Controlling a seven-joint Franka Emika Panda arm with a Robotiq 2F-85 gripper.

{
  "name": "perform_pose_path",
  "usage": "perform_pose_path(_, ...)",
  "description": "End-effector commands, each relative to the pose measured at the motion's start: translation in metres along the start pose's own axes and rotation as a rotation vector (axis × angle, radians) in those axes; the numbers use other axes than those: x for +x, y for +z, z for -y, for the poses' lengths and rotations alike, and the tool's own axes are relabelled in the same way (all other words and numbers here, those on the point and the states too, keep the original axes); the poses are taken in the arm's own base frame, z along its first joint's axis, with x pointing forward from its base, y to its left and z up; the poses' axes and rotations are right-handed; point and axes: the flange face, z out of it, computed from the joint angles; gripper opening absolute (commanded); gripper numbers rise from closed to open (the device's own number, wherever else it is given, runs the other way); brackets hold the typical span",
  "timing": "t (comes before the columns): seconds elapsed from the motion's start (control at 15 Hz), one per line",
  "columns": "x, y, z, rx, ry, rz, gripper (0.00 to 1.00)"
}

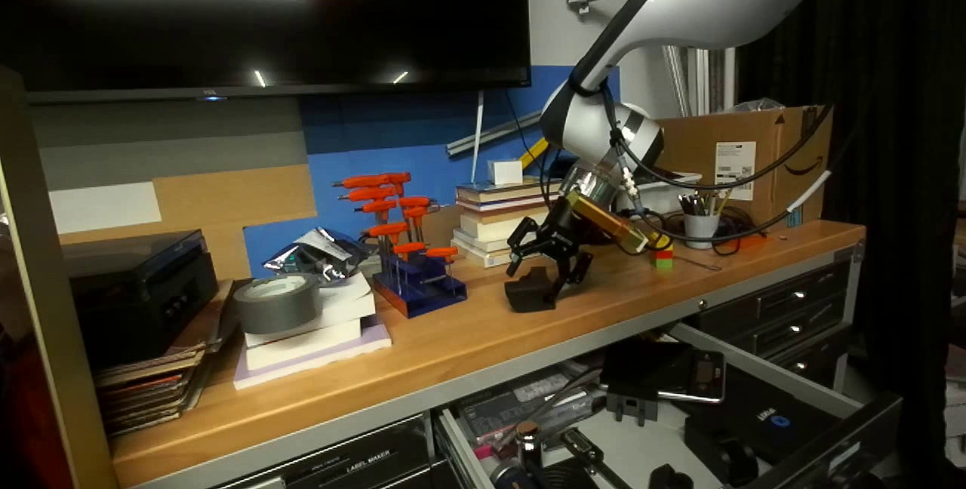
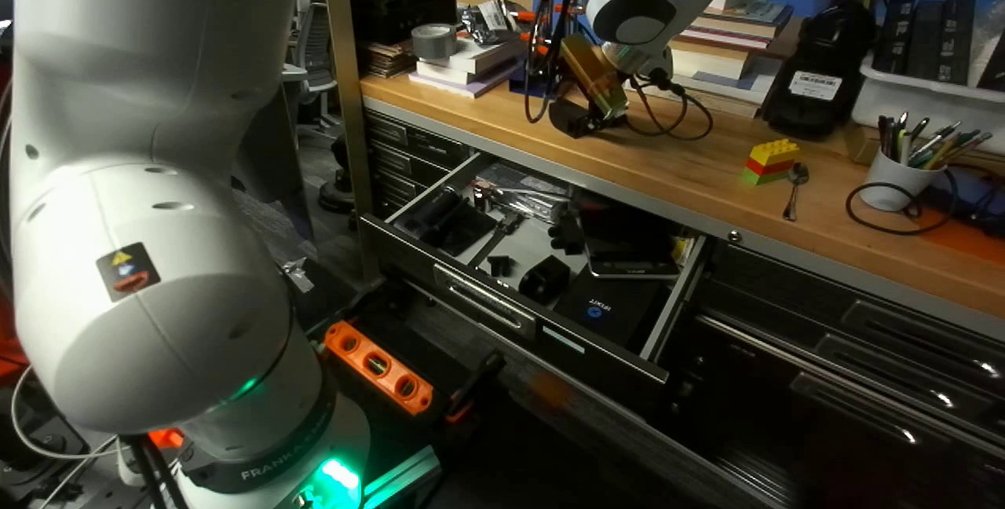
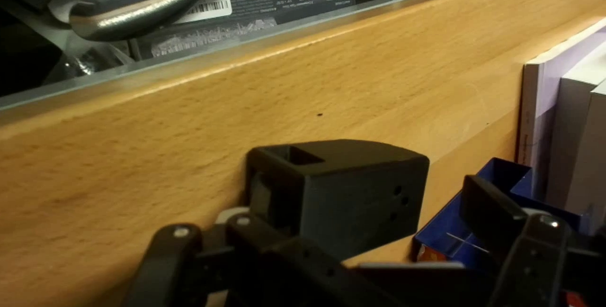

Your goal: Pick up the black objects from the counter and put them in the open drawer and close it

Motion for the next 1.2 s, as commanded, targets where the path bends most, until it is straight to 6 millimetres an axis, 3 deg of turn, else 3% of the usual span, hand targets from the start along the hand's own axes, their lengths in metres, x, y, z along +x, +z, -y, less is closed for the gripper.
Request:
perform_pose_path(0.0, 0.006, 0.001, 0.010, 0.051, 0.002, 0.004, 1.00)
perform_pose_path(0.4, 0.004, 0.010, 0.013, 0.055, 0.004, 0.018, 1.00)
perform_pose_path(0.47, 0.004, 0.011, 0.013, 0.055, 0.004, 0.019, 0.82)
perform_pose_path(0.8, 0.002, 0.018, 0.012, 0.056, 0.007, 0.029, 0.42)
perform_pose_path(1.0, 0.004, 0.016, 0.017, 0.067, 0.007, 0.025, 0.21)
perform_pose_path(1.13, 0.000, 0.012, 0.017, 0.069, 0.009, 0.040, 0.23)
